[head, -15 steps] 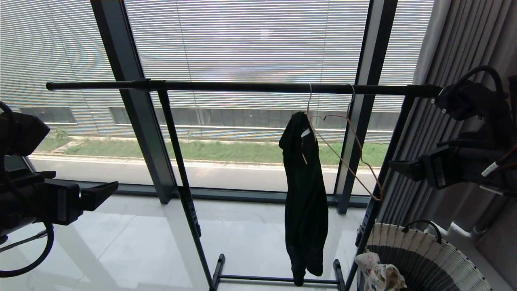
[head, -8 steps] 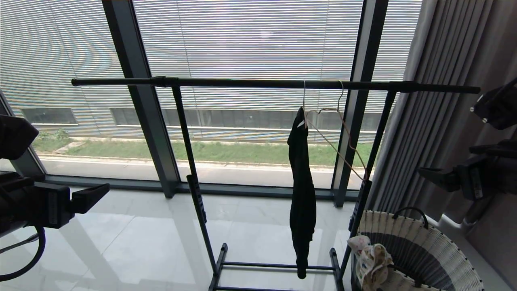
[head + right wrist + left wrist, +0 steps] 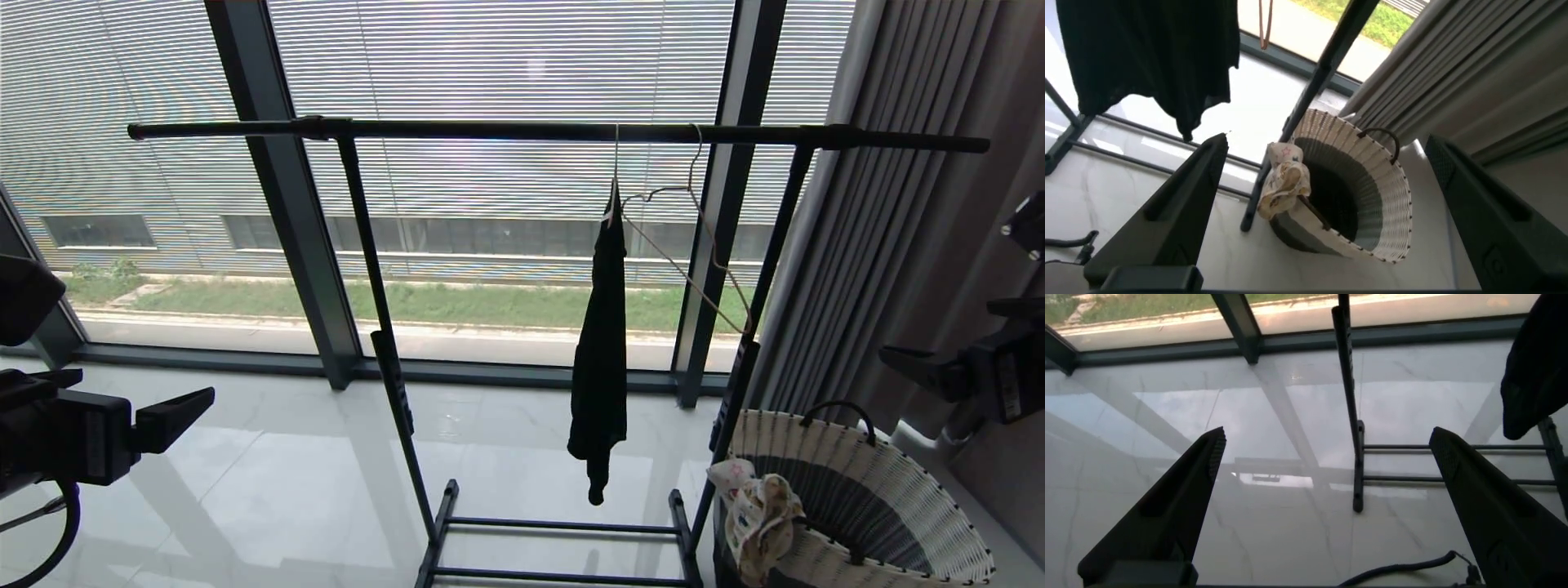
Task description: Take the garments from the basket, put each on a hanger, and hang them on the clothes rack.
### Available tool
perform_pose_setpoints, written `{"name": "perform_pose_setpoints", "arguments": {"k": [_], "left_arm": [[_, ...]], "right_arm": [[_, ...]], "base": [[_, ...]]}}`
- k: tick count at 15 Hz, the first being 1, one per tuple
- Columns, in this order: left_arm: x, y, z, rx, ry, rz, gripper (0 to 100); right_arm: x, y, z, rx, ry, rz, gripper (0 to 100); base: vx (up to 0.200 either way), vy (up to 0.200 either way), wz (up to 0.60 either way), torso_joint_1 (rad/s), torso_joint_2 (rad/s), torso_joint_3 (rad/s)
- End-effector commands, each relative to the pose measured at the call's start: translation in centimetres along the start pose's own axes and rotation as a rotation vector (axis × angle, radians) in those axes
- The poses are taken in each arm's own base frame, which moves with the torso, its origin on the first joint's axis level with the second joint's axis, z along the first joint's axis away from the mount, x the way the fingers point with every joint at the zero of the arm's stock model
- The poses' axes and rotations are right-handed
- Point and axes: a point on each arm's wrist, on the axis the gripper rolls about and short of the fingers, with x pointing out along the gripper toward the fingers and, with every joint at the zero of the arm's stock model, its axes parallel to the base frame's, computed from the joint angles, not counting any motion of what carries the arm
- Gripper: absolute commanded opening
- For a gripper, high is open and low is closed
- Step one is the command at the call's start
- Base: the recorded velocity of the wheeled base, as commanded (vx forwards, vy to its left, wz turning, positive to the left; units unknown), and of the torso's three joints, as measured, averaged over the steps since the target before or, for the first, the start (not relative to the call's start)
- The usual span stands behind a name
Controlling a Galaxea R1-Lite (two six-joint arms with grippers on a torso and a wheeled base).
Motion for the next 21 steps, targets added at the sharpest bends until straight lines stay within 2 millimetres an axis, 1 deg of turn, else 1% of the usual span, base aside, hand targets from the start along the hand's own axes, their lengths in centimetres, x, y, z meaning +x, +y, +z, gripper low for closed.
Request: {"name": "perform_pose_setpoints", "arguments": {"k": [1,9,13,17,20,21], "left_arm": [[-0.2,0.0,0.0,-0.001,-0.005,0.001,100],[0.0,0.0,0.0,0.0,0.0,0.002,100],[-0.1,-0.1,-0.3,0.001,0.004,0.001,100],[-0.4,0.0,-0.3,-0.001,-0.004,0.004,100],[-0.5,0.0,-0.3,-0.001,-0.008,0.004,100],[-0.5,0.0,-0.4,-0.001,-0.008,0.004,100]], "right_arm": [[-0.3,-0.1,0.0,0.001,-0.008,0.0,100],[-0.4,-0.1,-0.4,-0.019,-0.003,-0.004,100],[-0.1,0.1,-1.3,-0.029,0.027,-0.002,100],[0.1,0.3,-1.9,-0.029,0.039,0.0,100],[0.4,0.2,-2.9,-0.038,0.061,-0.01,100],[0.3,0.2,-3.2,-0.04,0.068,-0.011,100]], "base": [[0.0,0.0,0.0,-0.207,0.51,0.281],[0.0,0.0,0.0,-0.197,0.48,0.286],[0.0,0.0,0.0,-0.16,0.46,0.298],[0.0,0.0,0.0,-0.05,0.15,0.094],[0.0,0.0,0.0,0.0,0.0,0.0],[0.0,-0.2,0.0,0.002,0.0,0.002]]}}
